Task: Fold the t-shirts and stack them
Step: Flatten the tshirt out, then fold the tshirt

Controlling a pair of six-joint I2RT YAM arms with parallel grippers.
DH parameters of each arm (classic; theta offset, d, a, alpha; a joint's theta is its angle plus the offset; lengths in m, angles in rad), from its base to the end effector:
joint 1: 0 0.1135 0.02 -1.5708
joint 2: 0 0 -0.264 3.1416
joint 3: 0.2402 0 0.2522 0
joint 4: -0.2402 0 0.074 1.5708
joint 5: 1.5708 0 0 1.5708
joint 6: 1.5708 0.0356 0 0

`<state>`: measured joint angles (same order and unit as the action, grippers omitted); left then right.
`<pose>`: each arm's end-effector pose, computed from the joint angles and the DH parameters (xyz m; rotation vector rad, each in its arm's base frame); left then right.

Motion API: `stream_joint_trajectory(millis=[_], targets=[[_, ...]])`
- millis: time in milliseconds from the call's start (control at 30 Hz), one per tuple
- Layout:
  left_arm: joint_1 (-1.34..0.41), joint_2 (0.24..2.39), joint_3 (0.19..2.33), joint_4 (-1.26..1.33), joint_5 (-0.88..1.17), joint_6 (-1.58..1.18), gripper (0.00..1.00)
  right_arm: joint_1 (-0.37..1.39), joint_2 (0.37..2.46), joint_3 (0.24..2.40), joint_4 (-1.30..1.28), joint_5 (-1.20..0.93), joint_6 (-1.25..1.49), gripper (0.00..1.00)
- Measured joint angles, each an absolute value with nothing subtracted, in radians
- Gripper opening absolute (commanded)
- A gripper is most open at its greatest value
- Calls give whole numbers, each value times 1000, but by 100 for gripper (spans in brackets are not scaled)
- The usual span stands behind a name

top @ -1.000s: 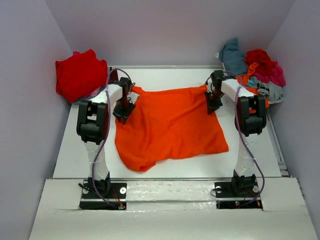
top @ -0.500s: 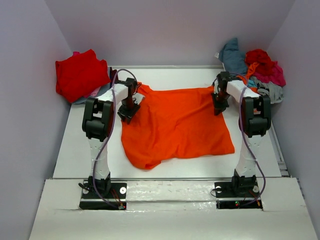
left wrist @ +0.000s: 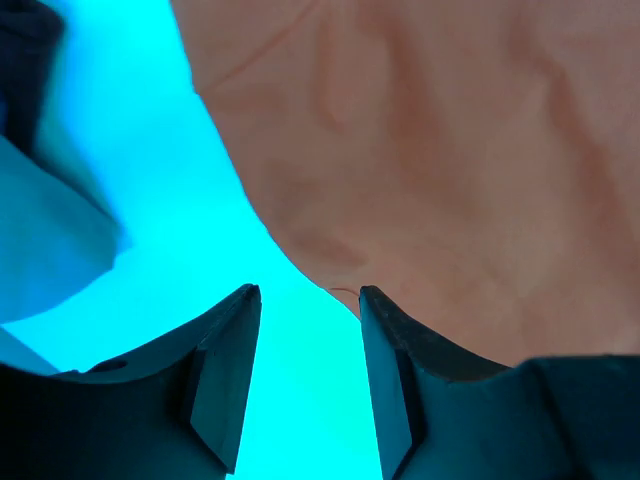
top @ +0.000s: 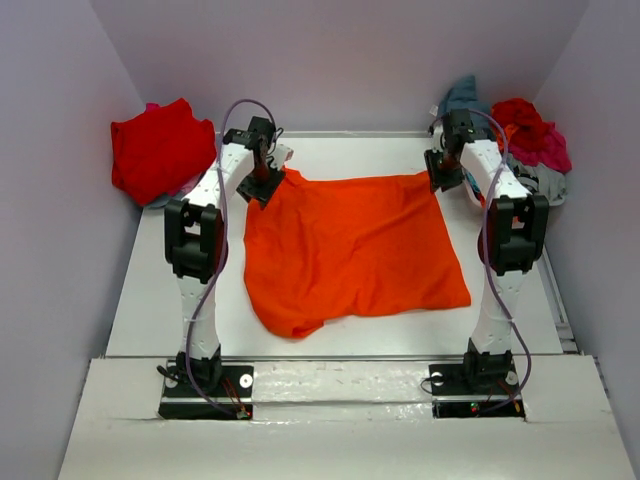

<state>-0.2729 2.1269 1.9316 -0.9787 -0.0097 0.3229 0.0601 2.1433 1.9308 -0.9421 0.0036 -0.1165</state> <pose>0.4370 -0.1219 0.2480 0.8032 2.6249 0.0271 0.4586 0.0275 0.2421 -0.2393 2.7151 -0.0211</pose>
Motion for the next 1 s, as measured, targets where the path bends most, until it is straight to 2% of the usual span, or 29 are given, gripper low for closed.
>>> stream_joint_trajectory(millis=[233,533,1000], targets=[[-281,2166,2069,-971,-82,324,57,59,2169,2094,-944,-12,-142,44],[-266,2437,2386,-919,-155,335,63,52,2343,2252,-950,-41,-163,45],[-216,2503,2412,-746,-191,355,63,45,2443,2360,-885,-33,-204,44]])
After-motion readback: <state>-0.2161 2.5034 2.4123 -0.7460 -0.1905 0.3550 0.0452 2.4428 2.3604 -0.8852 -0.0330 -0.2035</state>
